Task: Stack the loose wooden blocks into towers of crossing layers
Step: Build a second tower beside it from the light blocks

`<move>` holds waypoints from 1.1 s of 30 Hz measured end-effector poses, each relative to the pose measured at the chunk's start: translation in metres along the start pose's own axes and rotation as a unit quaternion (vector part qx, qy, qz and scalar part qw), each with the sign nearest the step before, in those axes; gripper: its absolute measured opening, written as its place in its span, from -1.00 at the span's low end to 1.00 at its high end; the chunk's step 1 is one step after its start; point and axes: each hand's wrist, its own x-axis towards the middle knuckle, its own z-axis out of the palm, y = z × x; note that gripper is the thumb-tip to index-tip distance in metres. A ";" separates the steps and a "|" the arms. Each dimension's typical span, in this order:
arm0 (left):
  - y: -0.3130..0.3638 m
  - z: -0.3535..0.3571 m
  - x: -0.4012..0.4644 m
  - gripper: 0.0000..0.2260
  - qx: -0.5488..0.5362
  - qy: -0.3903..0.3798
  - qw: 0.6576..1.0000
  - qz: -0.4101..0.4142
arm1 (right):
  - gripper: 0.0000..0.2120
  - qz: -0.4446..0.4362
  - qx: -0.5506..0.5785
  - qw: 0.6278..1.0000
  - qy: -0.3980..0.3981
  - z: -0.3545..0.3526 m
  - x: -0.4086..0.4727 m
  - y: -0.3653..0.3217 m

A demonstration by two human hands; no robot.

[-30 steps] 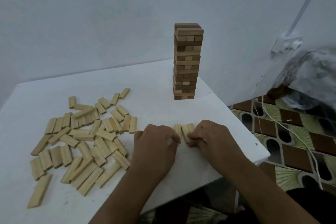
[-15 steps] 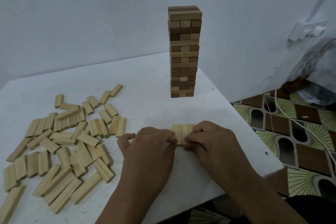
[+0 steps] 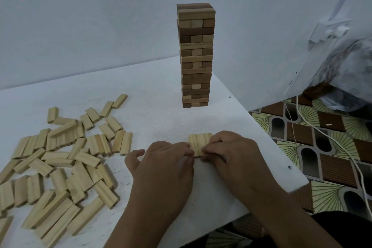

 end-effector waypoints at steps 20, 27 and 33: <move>0.007 -0.011 0.001 -0.79 -0.010 -0.048 0.998 -0.043 | -0.79 0.065 0.090 0.994 -0.018 -0.019 -0.009 -0.008; 0.008 -0.010 -0.001 -0.83 -0.008 -0.024 0.999 -0.033 | -0.81 0.029 0.084 0.996 0.022 -0.007 -0.006 0.002; 0.006 -0.007 0.001 -0.82 0.003 -0.030 0.999 -0.031 | -0.78 0.022 0.030 0.997 0.061 -0.005 -0.006 0.001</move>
